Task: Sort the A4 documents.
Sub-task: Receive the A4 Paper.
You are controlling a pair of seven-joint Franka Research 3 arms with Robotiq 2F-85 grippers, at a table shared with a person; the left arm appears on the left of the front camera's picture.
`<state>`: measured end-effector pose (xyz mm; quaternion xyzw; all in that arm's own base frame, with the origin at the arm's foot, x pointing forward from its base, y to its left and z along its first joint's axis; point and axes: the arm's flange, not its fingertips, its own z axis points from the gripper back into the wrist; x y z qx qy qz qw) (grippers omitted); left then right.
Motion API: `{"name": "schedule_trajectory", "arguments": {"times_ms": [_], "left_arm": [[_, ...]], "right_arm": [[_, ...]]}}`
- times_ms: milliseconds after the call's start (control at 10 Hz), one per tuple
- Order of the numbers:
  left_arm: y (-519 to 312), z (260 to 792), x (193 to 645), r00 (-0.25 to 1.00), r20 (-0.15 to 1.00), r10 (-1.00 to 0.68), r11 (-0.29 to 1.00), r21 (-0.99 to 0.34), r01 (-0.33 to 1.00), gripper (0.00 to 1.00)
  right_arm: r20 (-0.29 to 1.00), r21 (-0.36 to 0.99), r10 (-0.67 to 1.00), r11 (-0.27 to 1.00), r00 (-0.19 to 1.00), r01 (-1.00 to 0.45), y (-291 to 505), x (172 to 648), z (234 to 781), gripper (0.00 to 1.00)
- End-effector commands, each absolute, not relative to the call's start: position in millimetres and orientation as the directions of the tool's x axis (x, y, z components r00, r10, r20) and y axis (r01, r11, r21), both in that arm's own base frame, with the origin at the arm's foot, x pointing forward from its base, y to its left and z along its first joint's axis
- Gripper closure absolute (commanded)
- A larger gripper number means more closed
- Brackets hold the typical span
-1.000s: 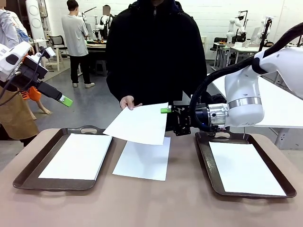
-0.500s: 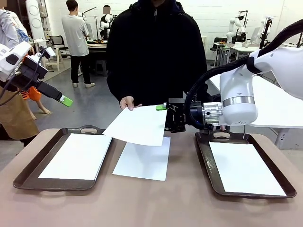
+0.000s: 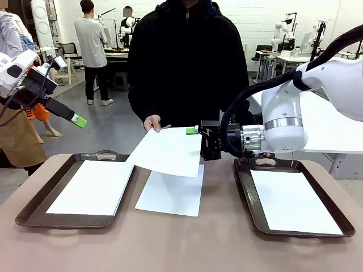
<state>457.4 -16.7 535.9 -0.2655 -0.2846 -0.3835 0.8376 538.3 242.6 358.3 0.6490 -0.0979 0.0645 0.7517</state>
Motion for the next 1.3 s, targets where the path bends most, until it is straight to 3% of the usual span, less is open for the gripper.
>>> {"name": "schedule_trajectory", "arguments": {"times_ms": [0,200,300,1200], "left_arm": [[-17,537,457,0.539,0.682,-0.494,0.563,-0.221,0.797,0.0],[-17,537,457,0.539,0.682,-0.494,0.563,-0.221,0.797,0.0],[-17,537,457,0.539,0.682,-0.494,0.563,-0.221,0.797,0.0],[-17,537,457,0.539,0.682,-0.494,0.563,-0.221,0.797,0.0]], "right_arm": [[0.269,0.951,-0.05,0.173,0.962,-0.257,248,544,351,0.0],[0.279,0.949,-0.05,0.164,0.959,-0.268,247,546,349,0.0],[0.277,0.951,-0.049,0.154,0.96,-0.267,247,547,348,0.07],[0.131,0.99,-0.063,0.057,0.989,-0.128,238,556,339,0.83]]}}
